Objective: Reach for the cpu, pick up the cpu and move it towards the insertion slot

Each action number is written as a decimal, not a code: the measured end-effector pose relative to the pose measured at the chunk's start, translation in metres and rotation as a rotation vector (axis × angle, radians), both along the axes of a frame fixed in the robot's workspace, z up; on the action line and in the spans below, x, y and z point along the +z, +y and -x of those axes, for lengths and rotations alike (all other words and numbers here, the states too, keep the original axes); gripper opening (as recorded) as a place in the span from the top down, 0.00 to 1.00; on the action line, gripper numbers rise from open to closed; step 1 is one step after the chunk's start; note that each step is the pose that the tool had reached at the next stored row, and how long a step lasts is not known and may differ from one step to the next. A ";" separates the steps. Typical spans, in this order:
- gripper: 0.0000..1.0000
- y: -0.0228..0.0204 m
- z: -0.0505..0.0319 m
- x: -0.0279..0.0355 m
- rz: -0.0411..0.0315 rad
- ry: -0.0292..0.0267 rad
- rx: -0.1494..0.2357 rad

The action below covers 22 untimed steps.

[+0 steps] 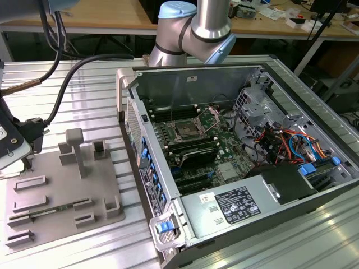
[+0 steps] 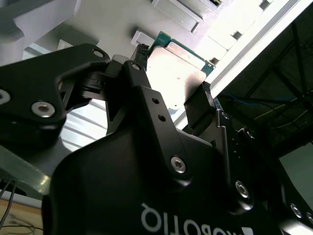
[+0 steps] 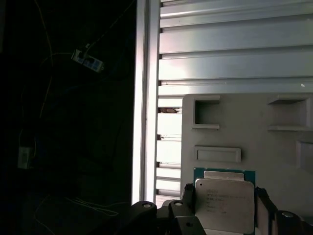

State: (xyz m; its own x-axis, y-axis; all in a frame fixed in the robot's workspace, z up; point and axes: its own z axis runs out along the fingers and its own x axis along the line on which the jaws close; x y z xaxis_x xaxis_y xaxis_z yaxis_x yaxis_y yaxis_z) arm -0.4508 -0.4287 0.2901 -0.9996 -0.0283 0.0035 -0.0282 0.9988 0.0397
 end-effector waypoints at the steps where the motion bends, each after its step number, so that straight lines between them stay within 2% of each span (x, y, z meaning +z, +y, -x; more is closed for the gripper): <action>1: 0.45 0.0000 0.0000 0.0005 0.0000 0.0000 0.000; 22: 0.45 -0.0001 0.0000 0.0056 -0.0019 0.0000 0.000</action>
State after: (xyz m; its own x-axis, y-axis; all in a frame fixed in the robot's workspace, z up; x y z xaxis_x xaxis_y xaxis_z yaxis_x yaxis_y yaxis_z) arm -0.4508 -0.4288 0.2957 -0.9996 -0.0283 0.0034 -0.0282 0.9987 0.0416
